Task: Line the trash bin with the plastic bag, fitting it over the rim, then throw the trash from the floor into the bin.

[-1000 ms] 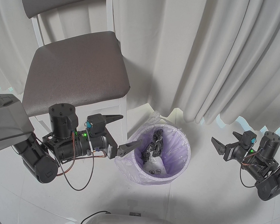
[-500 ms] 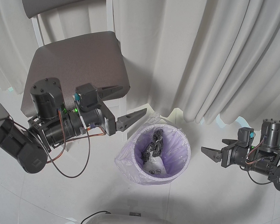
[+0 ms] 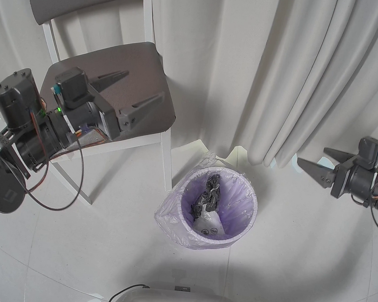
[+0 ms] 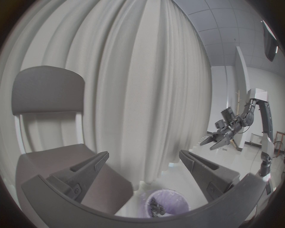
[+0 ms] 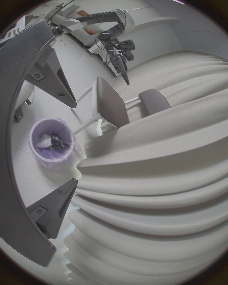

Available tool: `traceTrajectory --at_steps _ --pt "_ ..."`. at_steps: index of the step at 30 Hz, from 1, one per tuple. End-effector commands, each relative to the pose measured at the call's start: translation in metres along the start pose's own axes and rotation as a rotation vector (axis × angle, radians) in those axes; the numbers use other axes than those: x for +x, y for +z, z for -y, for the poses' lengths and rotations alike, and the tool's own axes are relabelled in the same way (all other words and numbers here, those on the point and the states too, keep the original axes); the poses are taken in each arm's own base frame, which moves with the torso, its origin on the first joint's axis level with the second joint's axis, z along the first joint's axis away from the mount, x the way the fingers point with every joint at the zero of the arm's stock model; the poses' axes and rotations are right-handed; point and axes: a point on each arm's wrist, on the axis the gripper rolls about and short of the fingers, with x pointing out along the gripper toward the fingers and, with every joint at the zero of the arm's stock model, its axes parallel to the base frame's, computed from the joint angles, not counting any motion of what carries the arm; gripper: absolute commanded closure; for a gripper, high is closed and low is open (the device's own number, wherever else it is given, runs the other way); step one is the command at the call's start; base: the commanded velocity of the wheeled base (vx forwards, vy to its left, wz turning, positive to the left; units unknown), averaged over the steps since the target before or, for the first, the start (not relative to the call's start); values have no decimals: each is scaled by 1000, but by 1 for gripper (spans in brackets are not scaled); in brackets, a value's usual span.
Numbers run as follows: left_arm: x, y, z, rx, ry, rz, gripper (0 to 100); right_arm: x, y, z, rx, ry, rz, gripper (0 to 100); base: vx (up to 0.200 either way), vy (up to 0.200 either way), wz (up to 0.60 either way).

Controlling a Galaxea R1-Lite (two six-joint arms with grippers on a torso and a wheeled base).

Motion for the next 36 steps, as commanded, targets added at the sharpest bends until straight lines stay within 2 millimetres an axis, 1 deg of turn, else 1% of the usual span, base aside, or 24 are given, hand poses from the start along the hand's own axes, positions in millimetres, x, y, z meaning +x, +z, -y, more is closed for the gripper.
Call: traceTrajectory --at_steps 1,2,3,4,6,7,9,11,13,16,18,20,24,25,27,28,32,36 --pt "-7 16 -7 23 75 32 0 -15 21 7 -15 -70 85 0 0 0 0" --pt "-6 16 -9 23 119 26 0 -16 25 10 -16 -98 98 0 0 0 0" --pt "-6 16 -9 23 119 26 0 -16 25 10 -16 -98 98 0 0 0 0" --pt "-6 18 -11 21 175 19 0 -19 30 18 -19 -143 116 0 0 0 0" --pt "-7 20 -12 23 233 14 0 -21 34 25 -21 -196 131 0 0 0 0" --pt "-7 20 -12 23 233 14 0 -21 34 25 -21 -196 131 0 0 0 0" --pt "-14 26 -12 34 334 -30 0 -25 40 39 -22 -315 154 0 0 0 0" --pt "-17 28 -12 40 368 -57 0 -27 43 44 -24 -363 163 0 0 0 0" --pt "-28 31 -15 72 468 -163 0 -31 54 54 -27 -473 199 0 0 0 0" --pt "-42 36 -20 115 598 -265 0 -39 69 65 -37 -551 249 0 0 0 0" --pt "-47 42 -19 120 626 -266 0 -43 76 69 -44 -569 274 0 0 0 0" --pt "-53 48 -19 124 634 -252 0 -46 83 72 -52 -586 299 0 0 0 0" --pt "-63 54 -21 130 632 -240 0 -52 91 74 -62 -593 325 0 0 0 0" --pt "-68 58 -22 135 630 -224 0 -55 96 72 -69 -584 344 0 0 0 0" --pt "-72 61 -22 139 632 -215 0 -57 97 71 -74 -570 351 0 0 0 0" --pt "-79 72 -23 147 647 -183 0 -63 101 66 -82 -540 369 0 0 0 0" --pt "-90 81 -27 165 696 -173 0 -70 105 61 -87 -516 387 0 0 0 0" --pt "-110 96 -23 172 740 -181 0 -78 108 58 -90 -534 410 0 0 0 0"
